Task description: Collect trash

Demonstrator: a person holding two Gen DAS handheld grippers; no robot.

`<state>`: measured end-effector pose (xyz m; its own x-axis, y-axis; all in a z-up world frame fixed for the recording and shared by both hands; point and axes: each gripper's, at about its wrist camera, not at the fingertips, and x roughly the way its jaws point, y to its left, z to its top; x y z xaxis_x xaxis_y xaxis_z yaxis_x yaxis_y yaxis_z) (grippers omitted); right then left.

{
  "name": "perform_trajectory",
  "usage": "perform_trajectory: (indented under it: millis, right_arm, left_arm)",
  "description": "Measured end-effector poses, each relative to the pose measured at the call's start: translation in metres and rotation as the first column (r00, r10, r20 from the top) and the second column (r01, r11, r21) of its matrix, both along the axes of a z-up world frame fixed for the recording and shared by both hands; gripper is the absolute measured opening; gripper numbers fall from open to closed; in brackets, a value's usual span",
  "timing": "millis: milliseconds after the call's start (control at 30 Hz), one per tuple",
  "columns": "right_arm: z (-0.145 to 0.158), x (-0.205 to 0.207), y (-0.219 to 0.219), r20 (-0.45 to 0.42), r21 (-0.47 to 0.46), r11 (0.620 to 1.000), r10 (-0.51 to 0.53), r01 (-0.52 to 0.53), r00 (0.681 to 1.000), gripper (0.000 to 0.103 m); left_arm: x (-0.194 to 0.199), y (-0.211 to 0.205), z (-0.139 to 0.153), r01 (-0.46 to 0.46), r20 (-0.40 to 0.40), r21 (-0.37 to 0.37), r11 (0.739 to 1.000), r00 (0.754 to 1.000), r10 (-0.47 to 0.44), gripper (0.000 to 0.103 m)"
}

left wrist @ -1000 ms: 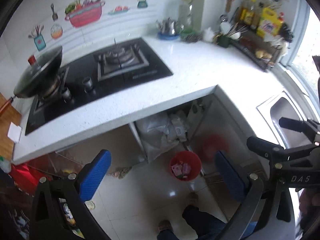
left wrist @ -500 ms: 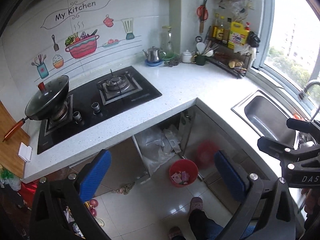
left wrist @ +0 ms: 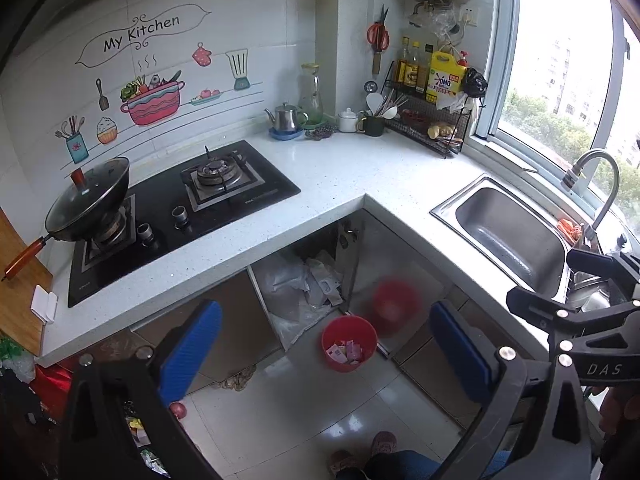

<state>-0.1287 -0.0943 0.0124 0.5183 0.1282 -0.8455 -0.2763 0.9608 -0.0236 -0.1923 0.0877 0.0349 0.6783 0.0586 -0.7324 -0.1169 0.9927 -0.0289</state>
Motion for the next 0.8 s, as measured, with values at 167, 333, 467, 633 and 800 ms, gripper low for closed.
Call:
perform_trajectory:
  millis: [167,333,467,633,800]
  right_arm:
    - [-0.001,-0.009,0.001,0.006,-0.002,1.0,-0.016,0.016,1.0,0.102]
    - [-0.003,-0.015,0.004,-0.001,-0.011,1.0,-0.019,0.019,1.0,0.102]
    - [-0.002,-0.019,0.005,-0.001,-0.011,1.0,-0.021,0.021,1.0,0.102]
    - [0.0,-0.024,0.004,0.003,-0.007,1.0,-0.022,0.022,1.0,0.102]
    - [0.001,-0.027,0.006,0.004,-0.008,1.0,-0.026,0.026,1.0,0.102]
  left_arm:
    - [-0.003,-0.004,0.001,0.008,0.005,-0.006,1.0,1.0,-0.008,0.103]
    - [-0.008,-0.01,-0.001,0.017,-0.002,-0.006,1.0,1.0,-0.017,0.103]
    - [-0.009,-0.011,-0.001,0.018,-0.003,-0.01,1.0,1.0,-0.018,0.103]
    - [-0.012,-0.017,0.002,0.017,0.005,-0.011,1.0,1.0,-0.017,0.103]
    - [-0.014,-0.024,0.002,0.018,0.006,-0.006,1.0,1.0,-0.018,0.103]
